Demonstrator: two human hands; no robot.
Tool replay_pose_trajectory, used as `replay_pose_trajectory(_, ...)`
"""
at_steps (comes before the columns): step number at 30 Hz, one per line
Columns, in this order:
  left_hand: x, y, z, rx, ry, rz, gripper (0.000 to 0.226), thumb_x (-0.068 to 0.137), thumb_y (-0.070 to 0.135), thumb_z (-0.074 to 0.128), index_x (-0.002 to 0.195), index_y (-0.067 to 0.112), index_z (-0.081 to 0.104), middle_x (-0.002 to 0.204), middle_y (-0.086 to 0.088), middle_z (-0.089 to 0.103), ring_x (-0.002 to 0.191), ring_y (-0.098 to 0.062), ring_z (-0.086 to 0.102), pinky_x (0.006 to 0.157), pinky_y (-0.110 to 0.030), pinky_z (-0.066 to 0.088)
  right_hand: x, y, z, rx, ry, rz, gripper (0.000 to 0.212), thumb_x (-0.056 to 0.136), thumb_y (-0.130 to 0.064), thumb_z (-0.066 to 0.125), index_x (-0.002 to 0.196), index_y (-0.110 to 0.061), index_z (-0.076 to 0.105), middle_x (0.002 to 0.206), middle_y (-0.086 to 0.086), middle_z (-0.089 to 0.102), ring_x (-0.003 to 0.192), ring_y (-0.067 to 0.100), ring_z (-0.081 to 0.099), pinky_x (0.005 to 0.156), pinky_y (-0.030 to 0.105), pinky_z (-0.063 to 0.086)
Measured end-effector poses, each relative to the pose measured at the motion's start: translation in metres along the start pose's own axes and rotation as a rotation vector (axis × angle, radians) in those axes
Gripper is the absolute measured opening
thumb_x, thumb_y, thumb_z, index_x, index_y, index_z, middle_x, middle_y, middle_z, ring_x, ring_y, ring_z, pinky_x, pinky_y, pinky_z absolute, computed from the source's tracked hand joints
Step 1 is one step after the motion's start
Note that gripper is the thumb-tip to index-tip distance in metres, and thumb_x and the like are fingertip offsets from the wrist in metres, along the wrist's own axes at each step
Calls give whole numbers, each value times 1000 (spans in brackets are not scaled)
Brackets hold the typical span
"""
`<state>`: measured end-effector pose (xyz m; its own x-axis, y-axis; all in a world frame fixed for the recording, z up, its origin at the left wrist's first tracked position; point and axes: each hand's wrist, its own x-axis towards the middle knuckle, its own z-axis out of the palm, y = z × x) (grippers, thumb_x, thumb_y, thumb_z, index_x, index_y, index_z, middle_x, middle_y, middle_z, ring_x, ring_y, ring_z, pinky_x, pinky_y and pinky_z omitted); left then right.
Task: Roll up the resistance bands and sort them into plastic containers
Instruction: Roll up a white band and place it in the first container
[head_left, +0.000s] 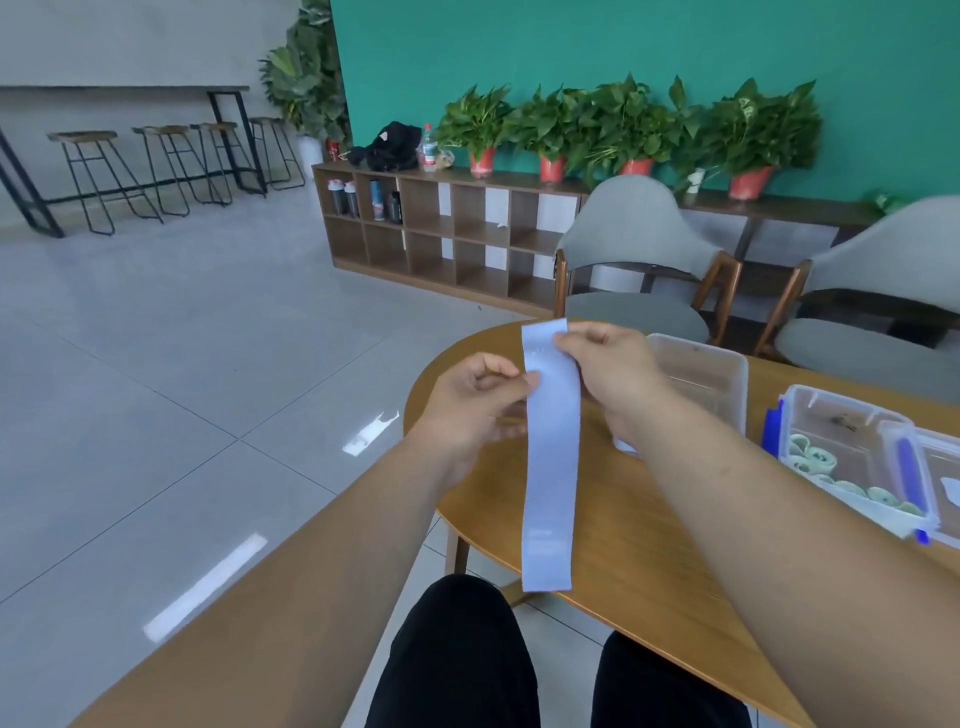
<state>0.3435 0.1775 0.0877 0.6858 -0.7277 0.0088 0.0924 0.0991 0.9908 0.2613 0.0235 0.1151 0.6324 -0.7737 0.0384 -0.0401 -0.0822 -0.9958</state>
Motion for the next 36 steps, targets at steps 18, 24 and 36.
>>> replay_pose_trajectory(18,83,-82,-8,544,395,-208,28,101,20,63,128,23,57,112,-5,68,91,-20,67,63,-29,51,63,109,31,-449,-33,78,51,106,-33,55,154,-18,47,139,-1,65,127,20,61,99,31,48)
replay_pose_trajectory(24,66,-83,-2,606,426,-274,56,101,14,53,153,22,33,142,-11,52,125,-36,56,97,-54,56,37,127,26,-541,-56,39,40,104,-30,56,143,-21,59,128,-4,70,108,12,65,68,10,39)
replay_pose_trajectory(36,31,-67,19,315,183,-325,65,100,3,48,159,25,32,106,2,72,92,-12,65,71,-23,47,3,133,18,-726,-144,-13,46,102,-18,48,147,-17,56,145,4,62,135,27,55,110,38,45)
